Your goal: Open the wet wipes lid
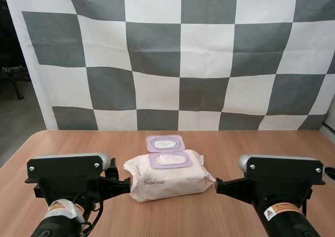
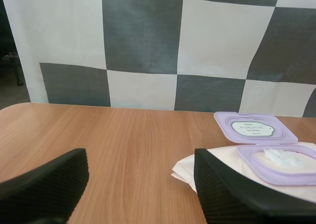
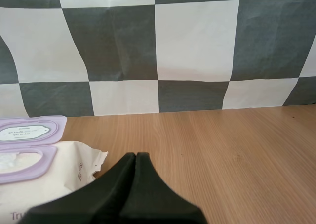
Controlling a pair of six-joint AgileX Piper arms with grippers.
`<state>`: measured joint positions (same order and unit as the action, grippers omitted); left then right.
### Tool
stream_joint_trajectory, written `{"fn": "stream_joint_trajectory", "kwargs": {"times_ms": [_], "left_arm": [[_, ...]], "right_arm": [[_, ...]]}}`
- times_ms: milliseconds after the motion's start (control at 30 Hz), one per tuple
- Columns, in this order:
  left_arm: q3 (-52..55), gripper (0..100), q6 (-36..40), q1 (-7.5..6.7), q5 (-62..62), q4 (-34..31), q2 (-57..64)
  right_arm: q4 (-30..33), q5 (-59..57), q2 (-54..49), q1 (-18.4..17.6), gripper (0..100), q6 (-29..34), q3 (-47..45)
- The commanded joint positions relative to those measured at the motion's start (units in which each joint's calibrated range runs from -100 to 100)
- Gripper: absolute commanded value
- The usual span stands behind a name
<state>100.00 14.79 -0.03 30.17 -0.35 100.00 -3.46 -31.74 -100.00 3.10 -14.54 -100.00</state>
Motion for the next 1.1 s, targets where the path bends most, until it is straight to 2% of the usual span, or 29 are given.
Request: {"fn": "stream_joint_trajectory", "kwargs": {"times_ms": [0, 67, 100, 167, 233, 267, 1067], "left_arm": [[0.0, 100, 0.0, 0.00, -0.1, 1.1, 0.0], [0.0, 100, 0.6, 0.00, 0.4, 1.1, 0.0], [0.0, 88, 1.4, 0.00, 0.7, 1.1, 0.0], [0.0, 56, 1.5, 0.00, 0.8, 1.1, 0.0], [0.0, 16, 1.5, 0.00, 0.8, 1.4, 0.0], [0.0, 0, 1.5, 0.00, 0.8, 1.4, 0.0], [0.0, 0, 1.5, 0.00, 1.2, 1.9, 0.0]], "right_arm": [[0.0, 0.0, 0.0, 0.0, 0, 0.0, 0.0], [0.0, 0.0, 0.0, 0.0, 0, 0.0, 0.0], [0.0, 0.0, 0.0, 0.0, 0, 0.0, 0.0], [0.0, 0.0, 0.0, 0.0, 0, 0.0, 0.0], [0.0, 0.0, 0.0, 0.0, 0, 0.0, 0.0], [0.0, 0.0, 0.0, 0.0, 0, 0.0, 0.0], [0.0, 0.0, 0.0, 0.0, 0, 0.0, 0.0]]}}
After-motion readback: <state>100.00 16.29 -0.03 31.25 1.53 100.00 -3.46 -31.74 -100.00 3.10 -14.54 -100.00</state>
